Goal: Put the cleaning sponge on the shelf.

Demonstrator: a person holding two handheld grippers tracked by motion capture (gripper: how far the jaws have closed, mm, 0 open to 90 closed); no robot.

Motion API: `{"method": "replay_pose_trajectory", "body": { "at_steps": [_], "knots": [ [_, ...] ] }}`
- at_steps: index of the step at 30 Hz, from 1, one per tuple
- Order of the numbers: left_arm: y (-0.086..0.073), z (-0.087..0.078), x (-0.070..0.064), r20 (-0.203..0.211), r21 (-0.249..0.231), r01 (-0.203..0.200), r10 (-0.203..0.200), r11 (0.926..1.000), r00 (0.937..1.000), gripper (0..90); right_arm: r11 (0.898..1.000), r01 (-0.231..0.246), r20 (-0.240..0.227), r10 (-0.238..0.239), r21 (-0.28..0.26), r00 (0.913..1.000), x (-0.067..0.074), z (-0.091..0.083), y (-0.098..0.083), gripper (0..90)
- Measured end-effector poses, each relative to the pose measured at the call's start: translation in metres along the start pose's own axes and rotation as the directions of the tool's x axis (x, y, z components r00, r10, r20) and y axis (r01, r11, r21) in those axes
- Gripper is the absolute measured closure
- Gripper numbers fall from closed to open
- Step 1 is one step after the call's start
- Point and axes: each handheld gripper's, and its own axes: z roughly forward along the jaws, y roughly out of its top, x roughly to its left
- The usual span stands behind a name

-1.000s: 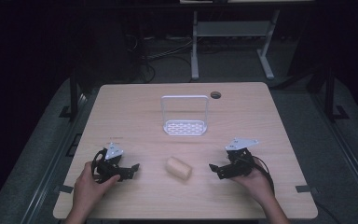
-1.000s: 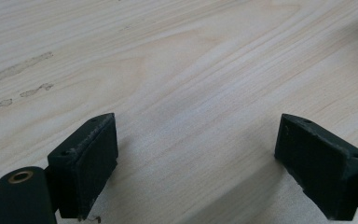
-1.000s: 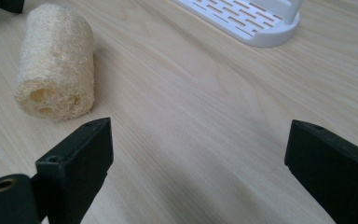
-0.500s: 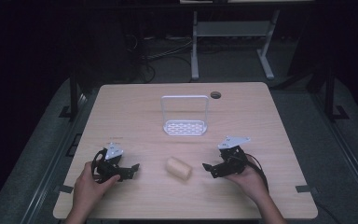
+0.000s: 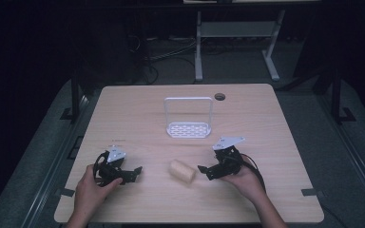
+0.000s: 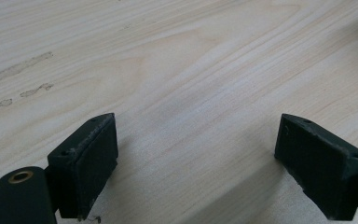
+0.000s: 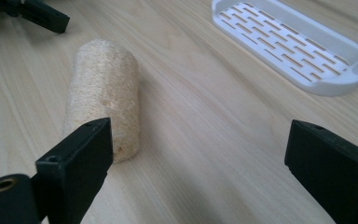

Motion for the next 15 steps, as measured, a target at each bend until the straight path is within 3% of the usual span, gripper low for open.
{"method": "replay_pose_trajectory", "body": {
  "at_steps": [15],
  "knots": [
    [0.0,0.0,0.0,0.0,0.0,0.0,0.0,1.0,1.0,12.7,1.0,0.028,-0.033,-0.028,0.006,0.9991,0.009,0.011,0.013,7.6]
  ]
}}
